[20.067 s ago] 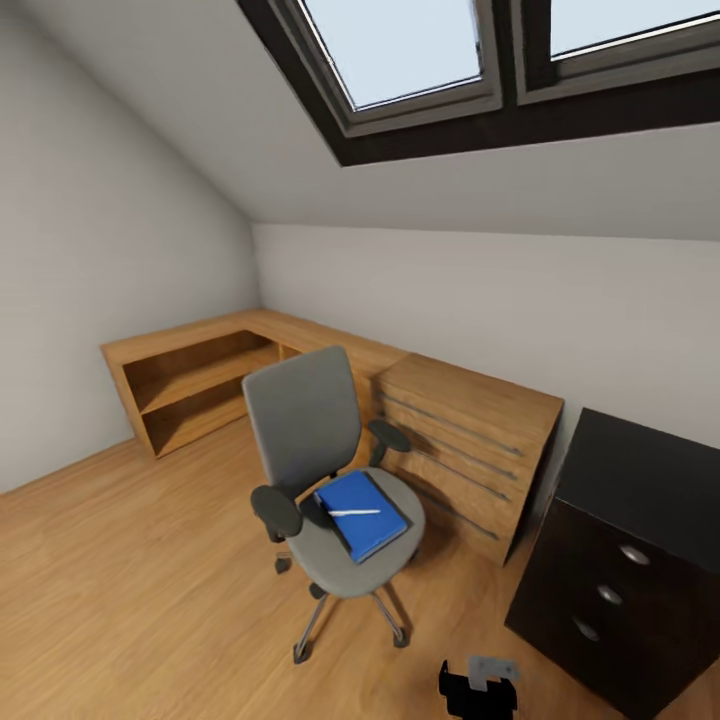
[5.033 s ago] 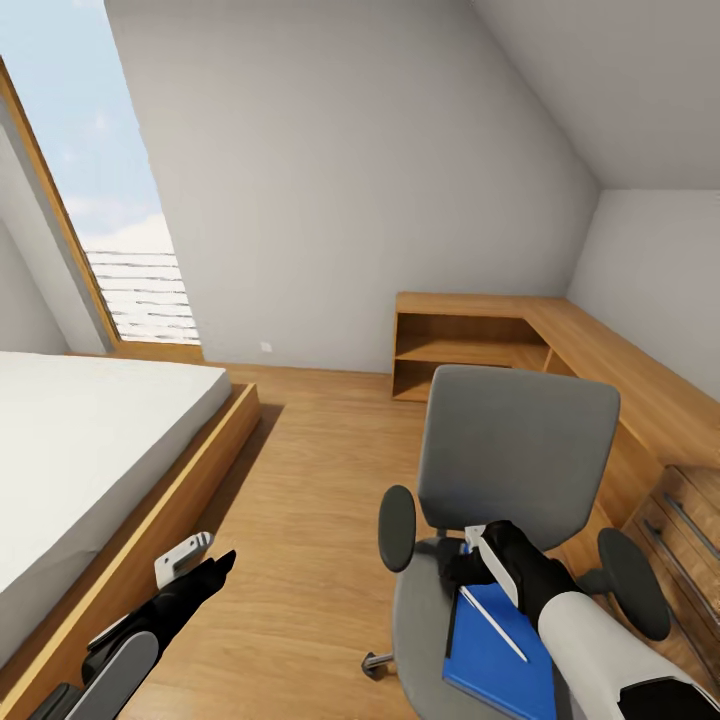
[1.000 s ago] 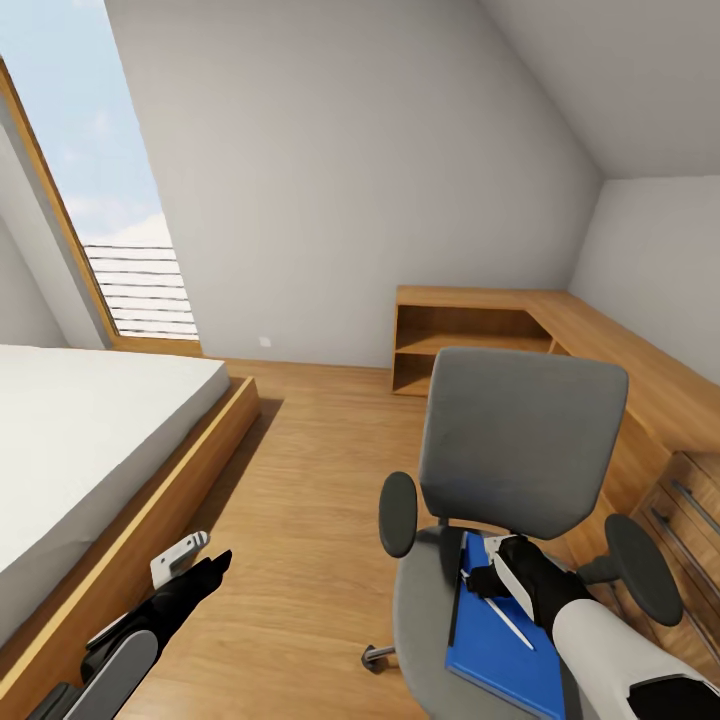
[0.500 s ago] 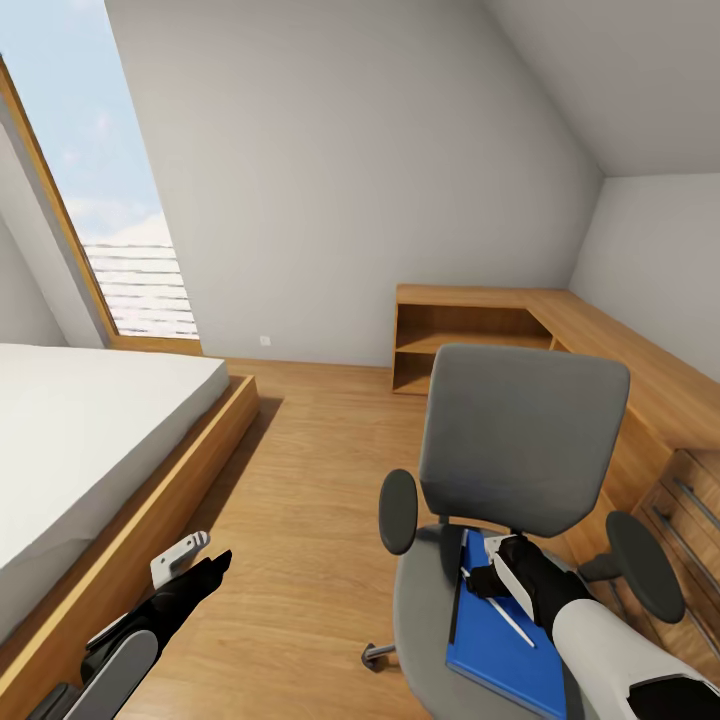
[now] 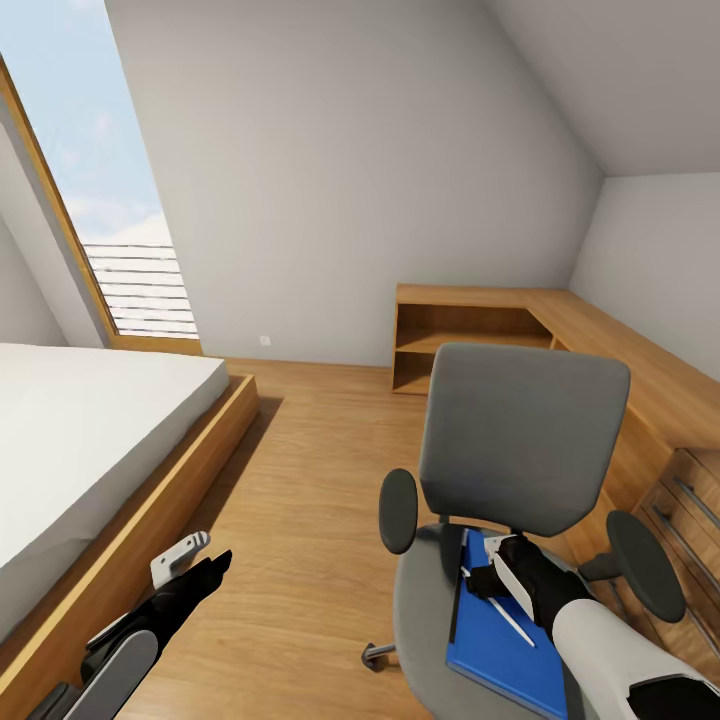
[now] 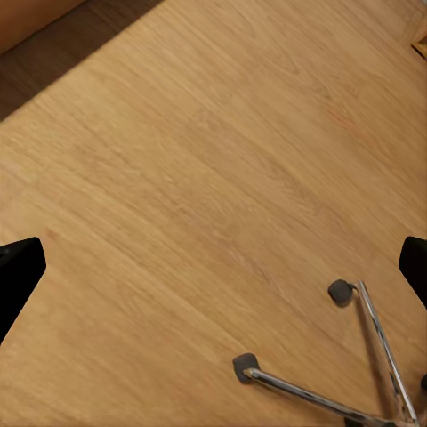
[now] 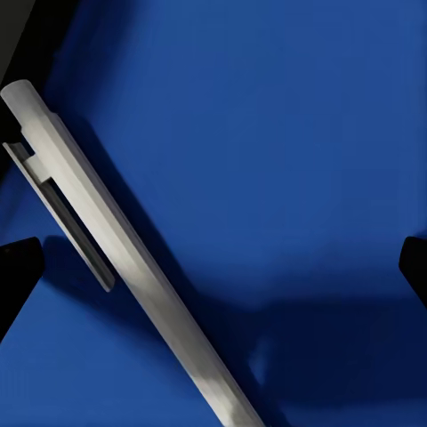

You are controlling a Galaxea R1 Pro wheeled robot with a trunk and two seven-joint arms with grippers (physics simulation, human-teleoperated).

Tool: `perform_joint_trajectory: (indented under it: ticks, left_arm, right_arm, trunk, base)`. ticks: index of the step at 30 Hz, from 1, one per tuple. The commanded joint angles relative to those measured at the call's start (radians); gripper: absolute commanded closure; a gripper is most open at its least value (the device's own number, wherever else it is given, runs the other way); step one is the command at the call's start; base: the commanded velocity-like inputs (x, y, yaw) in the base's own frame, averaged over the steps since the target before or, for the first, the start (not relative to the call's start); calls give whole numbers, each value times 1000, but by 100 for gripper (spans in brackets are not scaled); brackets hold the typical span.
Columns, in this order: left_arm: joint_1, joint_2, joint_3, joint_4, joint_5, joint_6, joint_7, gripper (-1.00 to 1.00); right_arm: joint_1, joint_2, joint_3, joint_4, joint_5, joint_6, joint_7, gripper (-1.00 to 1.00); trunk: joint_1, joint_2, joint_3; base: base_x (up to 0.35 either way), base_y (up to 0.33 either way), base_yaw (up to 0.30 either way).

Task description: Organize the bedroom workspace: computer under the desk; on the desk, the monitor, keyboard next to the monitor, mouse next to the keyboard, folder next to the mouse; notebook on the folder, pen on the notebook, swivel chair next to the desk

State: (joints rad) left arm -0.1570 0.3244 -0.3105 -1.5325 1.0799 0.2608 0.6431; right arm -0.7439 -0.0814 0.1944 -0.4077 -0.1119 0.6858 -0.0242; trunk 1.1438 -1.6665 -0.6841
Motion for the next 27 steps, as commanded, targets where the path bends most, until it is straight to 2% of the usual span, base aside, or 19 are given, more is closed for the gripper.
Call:
perform_joint_trajectory:
  ticks: [1, 27]
  left_arm:
    - [-1, 1, -2, -2, 5, 2, 7, -100]
    - [-1, 1, -1, -2, 6, 2, 7, -100]
  right_arm:
    - [0, -1, 8, -2, -8, 5, -2, -100]
    - [0, -1, 9, -2, -8, 5, -2, -100]
  trunk:
    - [0, 0, -1]
    - [0, 0, -1]
  base:
    - [0, 0, 0]
    - [0, 0, 0]
